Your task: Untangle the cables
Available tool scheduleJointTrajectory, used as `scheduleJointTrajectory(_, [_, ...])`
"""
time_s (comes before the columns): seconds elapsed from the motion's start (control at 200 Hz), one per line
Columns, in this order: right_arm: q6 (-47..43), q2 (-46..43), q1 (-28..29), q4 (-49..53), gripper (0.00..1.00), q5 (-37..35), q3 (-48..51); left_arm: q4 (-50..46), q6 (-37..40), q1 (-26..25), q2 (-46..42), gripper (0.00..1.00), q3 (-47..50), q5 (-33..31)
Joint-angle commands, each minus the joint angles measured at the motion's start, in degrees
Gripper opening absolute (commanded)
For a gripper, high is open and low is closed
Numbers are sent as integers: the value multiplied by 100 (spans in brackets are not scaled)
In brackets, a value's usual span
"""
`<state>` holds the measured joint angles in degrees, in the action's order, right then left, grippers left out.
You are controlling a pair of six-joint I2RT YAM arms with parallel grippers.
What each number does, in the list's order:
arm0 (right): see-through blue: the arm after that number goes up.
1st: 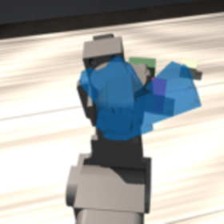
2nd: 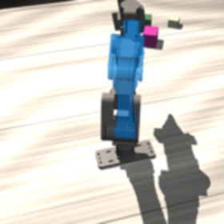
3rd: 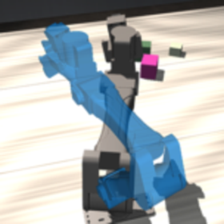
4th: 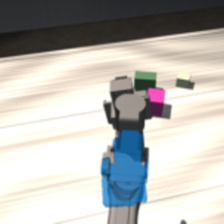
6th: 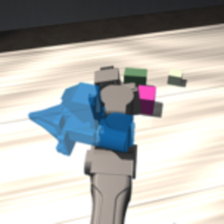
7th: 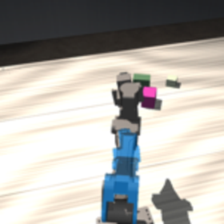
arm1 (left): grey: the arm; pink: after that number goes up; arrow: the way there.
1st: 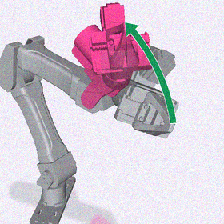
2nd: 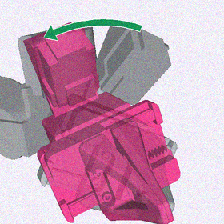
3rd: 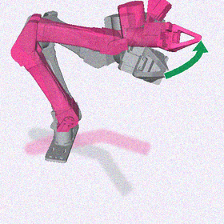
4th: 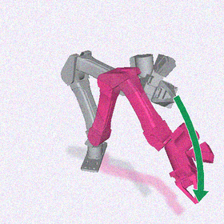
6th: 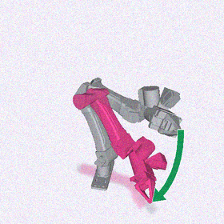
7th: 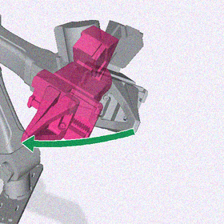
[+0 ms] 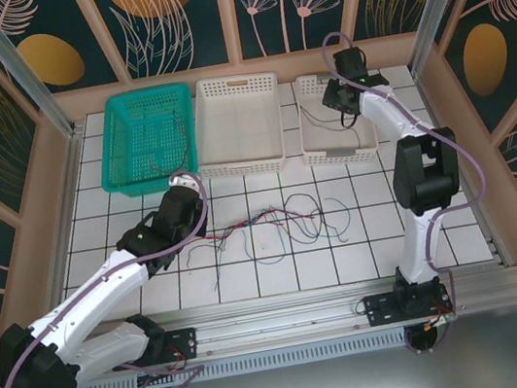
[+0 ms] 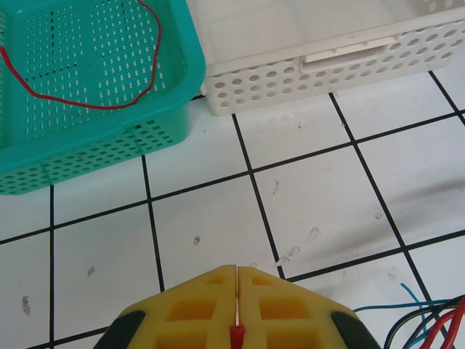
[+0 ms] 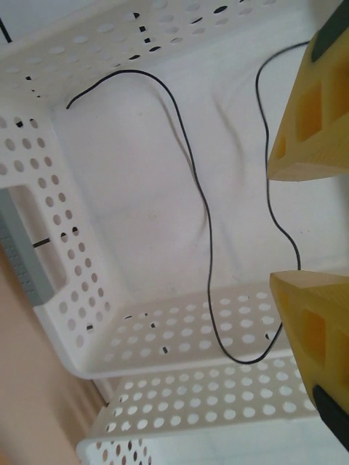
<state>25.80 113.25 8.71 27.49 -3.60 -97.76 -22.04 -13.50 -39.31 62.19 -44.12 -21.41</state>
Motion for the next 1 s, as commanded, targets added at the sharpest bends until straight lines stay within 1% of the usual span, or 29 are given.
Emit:
scheduleJointTrajectory(0.0, [-89,-311,-31,123,37,-108,48,123,71,30,-49,0,63,42])
scheduleJointTrajectory(0.175, [-108,-653,11,-45,38,130,294,121,76,32,-41,0,61,57])
scheduleJointTrajectory(0.235, [-100,-924,62,-239,41,246,546,122,79,30,-32,0,61,66])
scheduleJointTrajectory(0.36, [-84,-1636,244,-869,47,1177,1388,130,71,29,-53,0,44,49])
scheduleJointTrajectory(0.49, [-119,-2306,746,-1269,52,1779,2269,182,59,30,-154,0,69,135])
scheduleJointTrajectory(0.631, [-14,-3131,1523,-1888,56,2247,3440,218,-18,29,-230,0,10,295])
scheduleJointTrajectory(0.716, [116,-3527,2021,-2091,57,2256,4022,228,-84,28,-301,0,-65,347])
scheduleJointTrajectory(0.781, [313,-3770,2314,-2307,57,2404,4432,268,-157,29,-389,0,-106,427])
scheduleJointTrajectory(0.836, [449,-3951,2602,-2412,57,2329,4709,299,-203,29,-436,0,-129,479])
scheduleJointTrajectory(0.941, [609,-4253,3047,-2451,56,2179,5088,254,-250,30,-445,0,-185,480])
scheduleJointTrajectory(0.991, [674,-4372,3246,-2474,52,2133,5257,253,-280,29,-461,0,-184,472])
